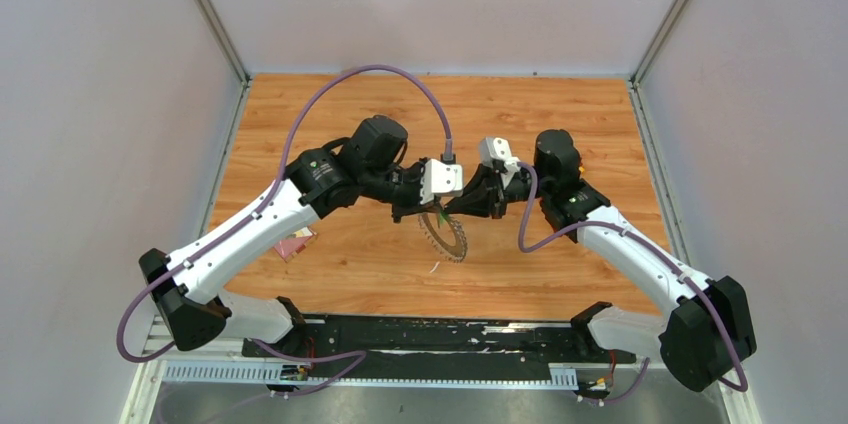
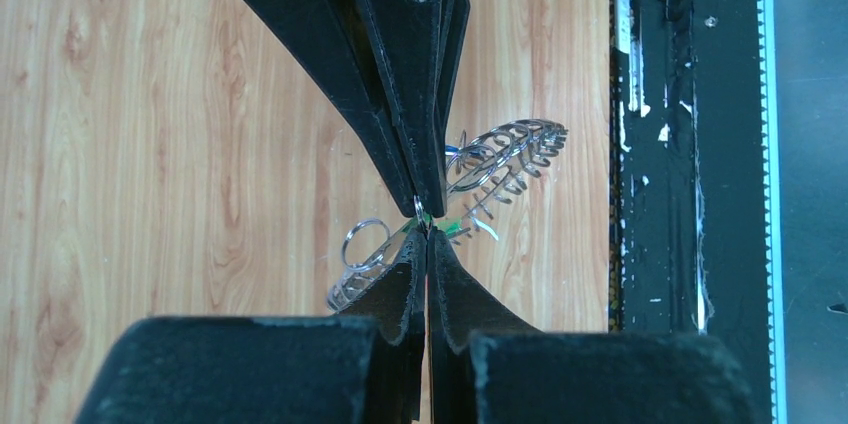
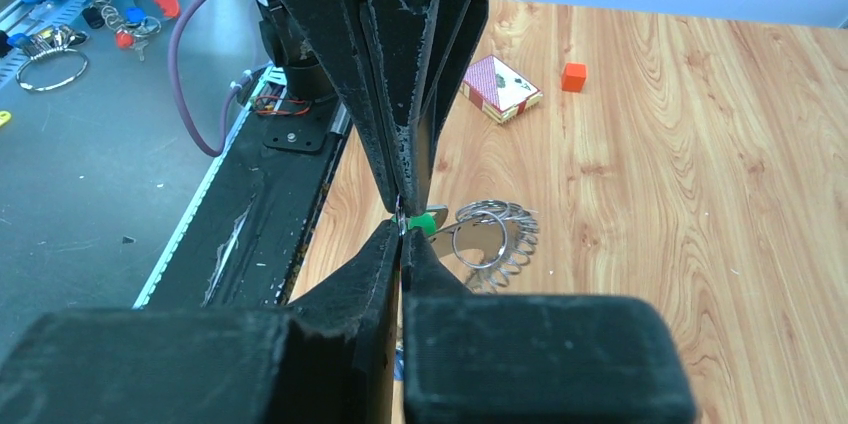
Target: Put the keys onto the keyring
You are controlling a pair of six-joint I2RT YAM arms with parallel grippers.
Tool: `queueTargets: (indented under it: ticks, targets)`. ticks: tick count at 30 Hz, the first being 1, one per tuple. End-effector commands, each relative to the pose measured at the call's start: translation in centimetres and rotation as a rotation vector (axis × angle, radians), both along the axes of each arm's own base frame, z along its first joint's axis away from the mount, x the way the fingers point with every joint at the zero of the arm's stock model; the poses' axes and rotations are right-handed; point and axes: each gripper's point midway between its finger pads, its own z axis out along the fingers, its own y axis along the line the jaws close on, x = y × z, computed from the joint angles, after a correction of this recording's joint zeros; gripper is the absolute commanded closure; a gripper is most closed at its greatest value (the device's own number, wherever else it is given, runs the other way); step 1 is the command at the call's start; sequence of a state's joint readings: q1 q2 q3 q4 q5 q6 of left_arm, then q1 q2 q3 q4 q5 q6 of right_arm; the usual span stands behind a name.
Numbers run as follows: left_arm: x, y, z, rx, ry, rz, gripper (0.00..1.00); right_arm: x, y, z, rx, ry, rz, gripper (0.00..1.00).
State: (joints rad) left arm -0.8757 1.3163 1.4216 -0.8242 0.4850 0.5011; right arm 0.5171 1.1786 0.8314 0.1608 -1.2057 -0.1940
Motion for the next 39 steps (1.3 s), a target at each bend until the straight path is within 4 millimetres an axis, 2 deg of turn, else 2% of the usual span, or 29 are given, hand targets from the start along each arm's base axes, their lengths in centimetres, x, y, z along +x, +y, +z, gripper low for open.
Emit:
queueTargets:
  ticks: [1, 5, 15, 20, 32, 39]
  targets:
    - [0.7, -0.6, 1.0, -0.049, -0.047, 0.008, 1.0, 0.2, 0.2, 1.8, 0.035, -0.091, -0.02, 1.0]
    - [1.4, -0.3, 1.0, -0.044, -0.081, 0.037, 0.98, 0.4, 0.0, 2.1, 0.034, -0.105, -0.042, 1.0]
    - [2.0, 0.5, 0.7, -0.019, -0.138, 0.048, 0.7, 0.8, -0.6, 3.2, 0.036, -0.124, -0.084, 1.0]
    - [2.5, 0.9, 0.7, -0.018, -0.163, 0.064, 0.61, 1.0, -0.7, 3.0, 0.033, -0.12, -0.088, 1.0]
    - [2.1, 0.2, 0.6, -0.086, -0.162, 0.032, 0.56, 1.2, -1.1, 3.5, 0.044, -0.112, -0.098, 1.0]
    - [1.0, -0.6, 3.1, -0.191, -0.184, -0.028, 0.57, 0.6, -1.1, 3.3, 0.053, -0.104, -0.049, 1.0]
